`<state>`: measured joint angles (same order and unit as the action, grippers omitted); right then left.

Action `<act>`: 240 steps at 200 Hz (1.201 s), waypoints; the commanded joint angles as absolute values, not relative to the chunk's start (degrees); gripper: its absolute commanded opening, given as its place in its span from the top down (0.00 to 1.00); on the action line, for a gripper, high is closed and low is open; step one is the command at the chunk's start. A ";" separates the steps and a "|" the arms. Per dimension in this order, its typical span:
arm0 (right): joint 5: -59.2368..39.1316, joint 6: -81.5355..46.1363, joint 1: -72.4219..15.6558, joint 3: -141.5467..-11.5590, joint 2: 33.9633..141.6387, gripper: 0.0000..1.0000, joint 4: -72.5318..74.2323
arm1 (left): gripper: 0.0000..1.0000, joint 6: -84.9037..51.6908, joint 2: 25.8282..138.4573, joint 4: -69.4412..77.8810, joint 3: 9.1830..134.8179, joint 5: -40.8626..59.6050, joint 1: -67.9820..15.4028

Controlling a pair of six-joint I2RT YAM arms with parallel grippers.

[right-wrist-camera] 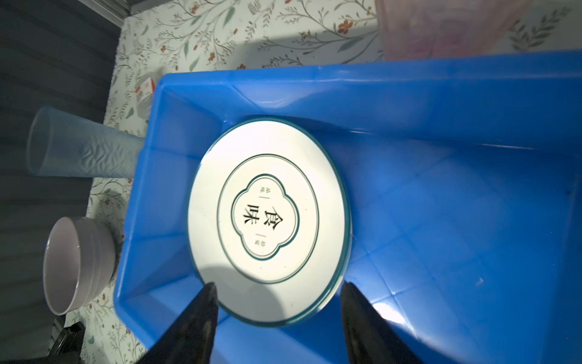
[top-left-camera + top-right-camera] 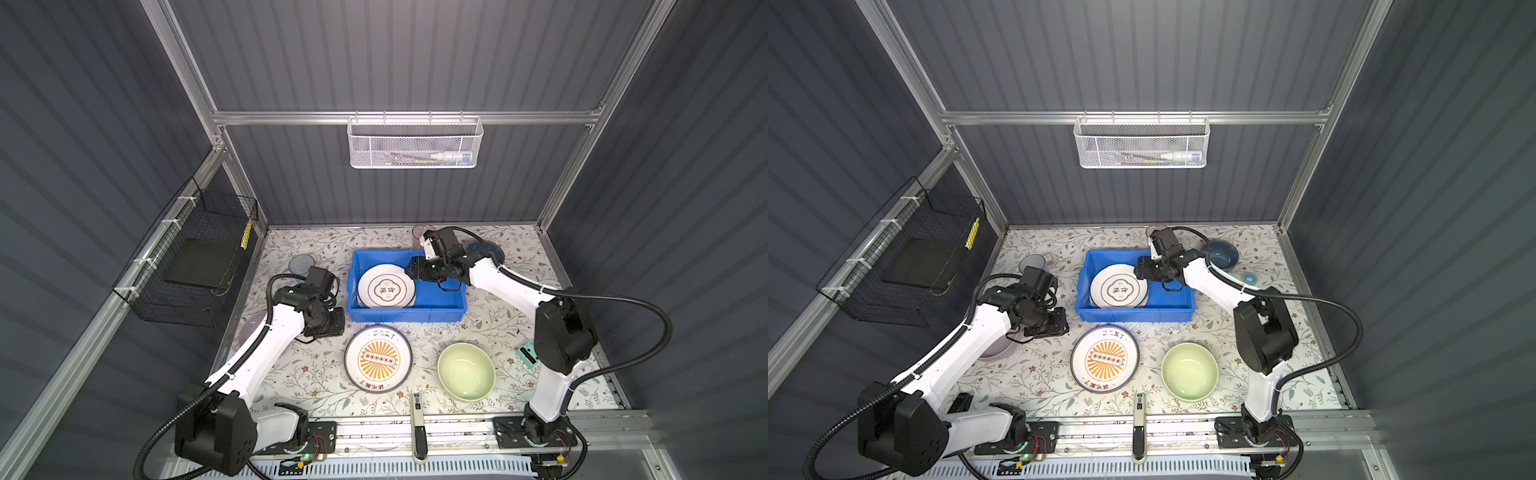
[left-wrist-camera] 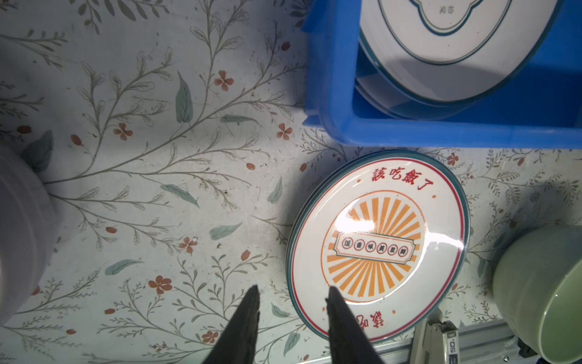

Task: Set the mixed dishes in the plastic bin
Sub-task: 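Move both grippers back to the orange-sunburst plate atop the stack, then pinch the orange-sunburst plate rim with right gripper while left steadies stack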

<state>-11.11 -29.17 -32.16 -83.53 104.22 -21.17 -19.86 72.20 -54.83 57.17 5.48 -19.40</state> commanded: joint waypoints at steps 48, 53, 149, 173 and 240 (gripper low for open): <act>-12.31 -26.10 -38.50 -72.68 91.00 0.40 -27.57 | 0.60 -25.86 70.78 -50.39 50.07 10.44 -19.54; -11.99 -26.47 -39.30 -71.68 90.20 0.41 -27.59 | 0.60 -26.13 70.73 -50.20 49.74 10.43 -19.72; -6.73 -34.54 -50.54 -52.34 81.07 0.51 -18.11 | 0.72 -33.12 71.07 -49.13 44.74 2.81 -28.15; -6.41 -35.60 -52.32 -50.75 81.41 0.51 -18.18 | 0.74 -33.48 70.15 -48.61 44.31 2.51 -28.30; -6.59 -37.74 -52.73 -51.62 87.16 0.52 -18.02 | 0.77 -34.19 70.97 -45.28 41.27 3.52 -28.48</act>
<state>-7.22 -36.32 -52.51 -50.98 85.08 -17.96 -33.12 71.20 -46.24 42.44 3.99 -28.10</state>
